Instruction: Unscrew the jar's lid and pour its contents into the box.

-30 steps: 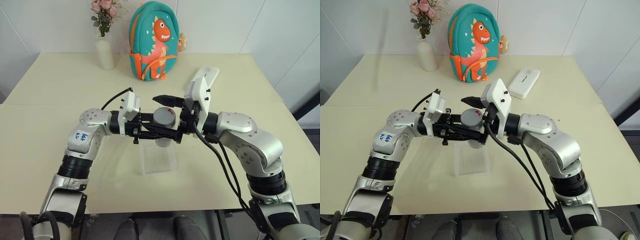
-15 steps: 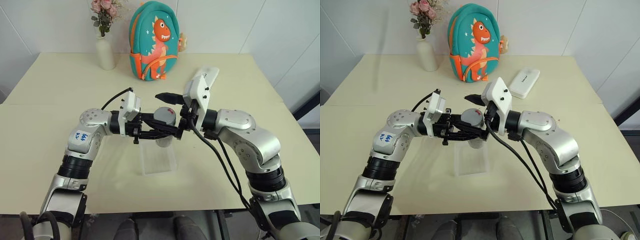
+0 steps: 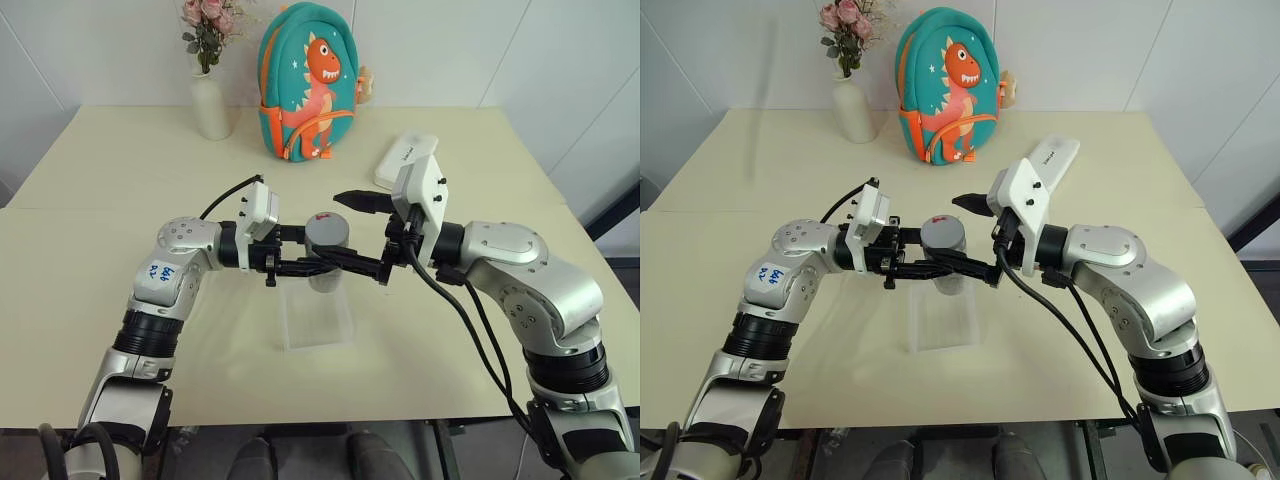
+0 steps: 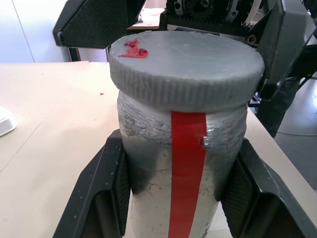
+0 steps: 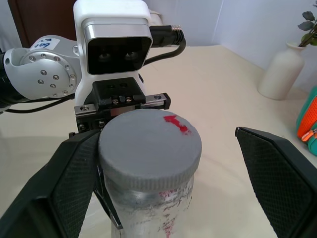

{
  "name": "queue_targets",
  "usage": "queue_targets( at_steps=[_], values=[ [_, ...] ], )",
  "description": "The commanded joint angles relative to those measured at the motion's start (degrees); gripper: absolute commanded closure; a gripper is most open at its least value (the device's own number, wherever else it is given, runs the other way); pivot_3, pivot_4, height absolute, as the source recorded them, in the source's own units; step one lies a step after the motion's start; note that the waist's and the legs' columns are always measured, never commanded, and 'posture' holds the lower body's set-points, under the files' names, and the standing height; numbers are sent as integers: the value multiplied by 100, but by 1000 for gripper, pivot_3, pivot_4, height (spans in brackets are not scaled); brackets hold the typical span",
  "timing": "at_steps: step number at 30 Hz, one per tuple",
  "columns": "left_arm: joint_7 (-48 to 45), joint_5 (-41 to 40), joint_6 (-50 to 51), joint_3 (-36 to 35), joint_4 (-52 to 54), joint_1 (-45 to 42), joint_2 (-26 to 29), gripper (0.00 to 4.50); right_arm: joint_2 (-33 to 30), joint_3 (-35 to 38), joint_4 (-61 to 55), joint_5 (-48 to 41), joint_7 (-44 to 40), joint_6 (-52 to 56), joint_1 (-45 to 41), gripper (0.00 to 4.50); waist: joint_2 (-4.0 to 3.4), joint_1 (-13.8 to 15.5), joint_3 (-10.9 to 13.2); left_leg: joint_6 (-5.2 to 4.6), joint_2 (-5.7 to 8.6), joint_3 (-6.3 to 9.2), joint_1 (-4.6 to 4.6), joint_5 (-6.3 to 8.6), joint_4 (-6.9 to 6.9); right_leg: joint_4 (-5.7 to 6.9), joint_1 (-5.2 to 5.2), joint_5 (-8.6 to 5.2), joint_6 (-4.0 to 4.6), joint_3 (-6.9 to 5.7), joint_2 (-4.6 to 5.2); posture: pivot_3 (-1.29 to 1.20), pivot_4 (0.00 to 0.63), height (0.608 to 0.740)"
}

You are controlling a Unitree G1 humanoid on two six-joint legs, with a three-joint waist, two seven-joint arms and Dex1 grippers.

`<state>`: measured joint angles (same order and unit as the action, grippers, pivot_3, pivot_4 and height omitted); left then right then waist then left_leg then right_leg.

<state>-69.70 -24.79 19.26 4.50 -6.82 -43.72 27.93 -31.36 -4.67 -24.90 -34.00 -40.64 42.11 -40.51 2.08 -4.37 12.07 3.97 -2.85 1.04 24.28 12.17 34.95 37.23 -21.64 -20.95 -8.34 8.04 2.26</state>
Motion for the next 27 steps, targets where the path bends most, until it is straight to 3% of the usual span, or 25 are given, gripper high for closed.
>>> queue_targets(
  at_steps=[1, 15, 27],
  values=[
    [-103, -61, -86, -56, 135, -11, 46, 2508, -192, 440, -208, -46, 142, 59, 56, 36, 0, 2, 0, 0, 0, 0, 0, 0, 0, 0, 0, 0, 0, 0, 0, 0, 150, 740],
    [-126, -25, -108, -54, 75, -27, 47, 2508, -522, 861, -826, -817, 53, 535, 336, 36, 0, 27, 0, 0, 0, -1, 0, 0, -2, -3, 1, 0, 0, 0, 0, 0, 150, 740],
    [-150, -3, -165, -14, 9, -89, -19, 2508, 234, 419, -525, -743, 519, 330, -163, 36, 0, 24, 0, 0, 0, 0, 0, 0, -2, -3, 1, 0, 0, 1, 0, 0, 150, 740]
  ],
)
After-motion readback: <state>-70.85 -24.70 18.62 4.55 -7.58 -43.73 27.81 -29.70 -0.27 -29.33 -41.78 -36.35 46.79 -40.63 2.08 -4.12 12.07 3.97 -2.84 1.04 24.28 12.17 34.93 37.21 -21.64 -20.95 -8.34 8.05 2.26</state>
